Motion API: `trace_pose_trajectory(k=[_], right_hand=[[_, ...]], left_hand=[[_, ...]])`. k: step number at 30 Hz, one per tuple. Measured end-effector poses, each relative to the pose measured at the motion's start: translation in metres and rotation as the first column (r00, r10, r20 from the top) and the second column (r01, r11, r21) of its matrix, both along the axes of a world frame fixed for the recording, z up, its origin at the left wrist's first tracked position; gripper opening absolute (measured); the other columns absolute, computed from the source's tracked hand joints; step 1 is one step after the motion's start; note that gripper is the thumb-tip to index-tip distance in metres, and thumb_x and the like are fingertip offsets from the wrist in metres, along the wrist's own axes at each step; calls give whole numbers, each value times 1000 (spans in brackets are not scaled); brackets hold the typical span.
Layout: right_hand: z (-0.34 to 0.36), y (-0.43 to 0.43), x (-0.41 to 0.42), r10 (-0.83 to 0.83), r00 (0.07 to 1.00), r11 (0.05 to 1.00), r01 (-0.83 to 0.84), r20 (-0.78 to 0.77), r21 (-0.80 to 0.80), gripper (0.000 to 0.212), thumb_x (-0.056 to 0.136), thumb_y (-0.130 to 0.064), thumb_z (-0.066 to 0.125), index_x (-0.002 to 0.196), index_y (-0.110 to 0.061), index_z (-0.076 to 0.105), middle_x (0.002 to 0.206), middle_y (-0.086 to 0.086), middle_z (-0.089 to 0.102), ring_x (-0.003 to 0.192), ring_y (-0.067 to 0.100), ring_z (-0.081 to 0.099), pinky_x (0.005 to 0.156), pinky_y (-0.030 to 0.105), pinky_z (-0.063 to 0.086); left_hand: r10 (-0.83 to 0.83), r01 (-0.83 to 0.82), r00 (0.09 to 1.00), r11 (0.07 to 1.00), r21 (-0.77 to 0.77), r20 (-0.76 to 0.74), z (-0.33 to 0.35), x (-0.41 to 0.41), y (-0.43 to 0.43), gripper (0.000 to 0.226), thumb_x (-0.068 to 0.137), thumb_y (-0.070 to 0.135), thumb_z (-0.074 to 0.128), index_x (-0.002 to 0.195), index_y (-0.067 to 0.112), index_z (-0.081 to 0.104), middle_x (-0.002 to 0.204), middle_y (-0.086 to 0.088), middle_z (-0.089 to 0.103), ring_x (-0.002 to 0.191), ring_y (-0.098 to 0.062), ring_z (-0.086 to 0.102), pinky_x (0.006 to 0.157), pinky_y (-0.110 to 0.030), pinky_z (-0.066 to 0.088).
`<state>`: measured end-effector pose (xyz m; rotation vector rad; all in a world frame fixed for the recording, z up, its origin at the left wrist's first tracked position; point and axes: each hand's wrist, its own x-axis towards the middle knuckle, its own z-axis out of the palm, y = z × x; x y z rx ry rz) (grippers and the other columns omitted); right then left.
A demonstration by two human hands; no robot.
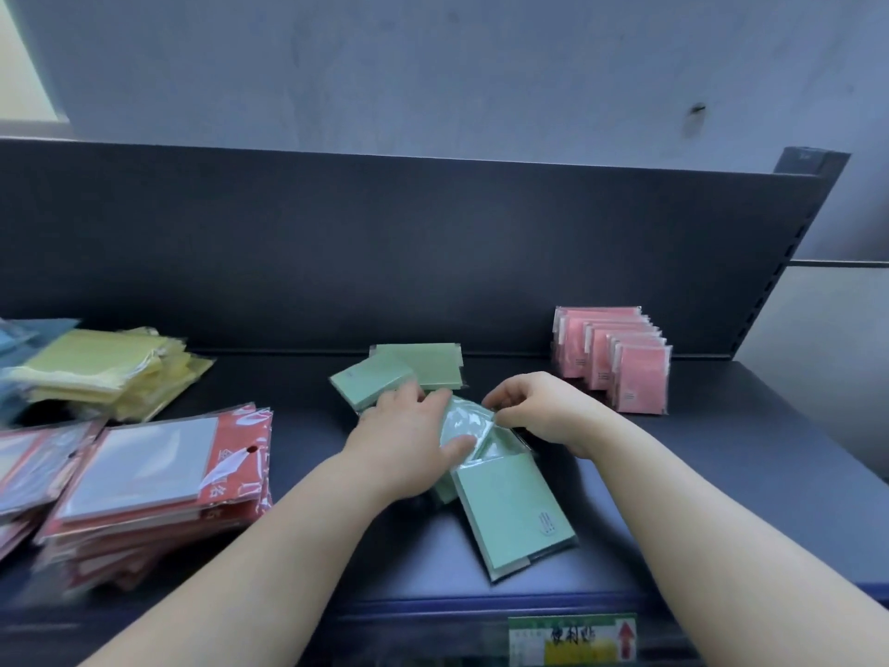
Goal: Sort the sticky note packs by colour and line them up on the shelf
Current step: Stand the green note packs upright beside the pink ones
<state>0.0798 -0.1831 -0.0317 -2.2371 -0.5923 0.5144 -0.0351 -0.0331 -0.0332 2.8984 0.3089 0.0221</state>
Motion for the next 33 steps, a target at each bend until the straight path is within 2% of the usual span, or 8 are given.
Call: trace_pose_trajectory(k=[4,7,9,12,17,23,30,33], right_hand=[[-3,-2,-4,69,997,998,-69,19,-7,37,82,-15,65,117,-24,66,101,-9,67,83,6,61,70,19,47],[0,-5,-4,146,987,972,-130,67,-195,77,79,-33,73,146,-23,36,121,-5,51,100,10,54,82,21,45],[2,-3,-5,205,976,937,-173,78,-303,90,75,-43,75,149,-23,28,130,-3,41,111,13,50,94,25,43],[3,2,-4,220,973,923,-187,64,-337,77,70,-45,78,136,-28,43,127,-3,40,108,13,52,94,28,46],[4,1,-2,171,978,933,-122,119,-337,51,68,-42,80,106,-24,51,108,-5,48,87,11,51,70,25,41],[6,-5,-1,124,986,950,-87,107,-299,51,73,-34,79,116,-23,55,93,-13,51,90,11,53,78,24,42],[22,-26,10,64,989,887,3,130,-462,31,72,-35,77,93,-16,65,90,1,68,79,17,60,67,29,47],[31,-38,17,-27,983,936,90,183,-340,16,77,-24,73,90,-16,66,86,-1,66,76,16,57,67,29,43]], left_hand=[[26,-31,998,996,-84,-62,0,-2,3,90,76,73,55,147,26,25,149,-3,25,135,-25,34,104,-37,38],[41,-46,998,992,-115,-40,0,-1,6,83,75,54,64,145,30,27,149,-1,26,131,-23,36,100,-33,39],[61,-66,997,992,-112,-46,0,-1,10,83,73,48,64,145,32,26,146,0,28,128,-23,38,98,-34,41],[95,-100,994,988,-116,-48,-1,-2,19,86,72,47,63,146,35,23,144,-1,30,124,-24,40,98,-38,43],[117,-123,992,970,-210,-38,-3,-5,28,87,69,44,64,145,38,23,141,0,30,115,-23,48,90,-34,47],[167,-162,986,966,-201,10,-2,-7,32,79,73,43,63,143,36,28,138,0,31,116,-24,49,95,-37,46],[-9,2,1000,965,-260,-27,-8,-8,33,49,78,53,63,122,42,46,127,7,33,119,-14,37,98,-31,39],[-14,19,1000,958,-286,18,-8,-5,31,24,86,57,55,103,39,54,120,7,39,113,-14,41,93,-30,40]])
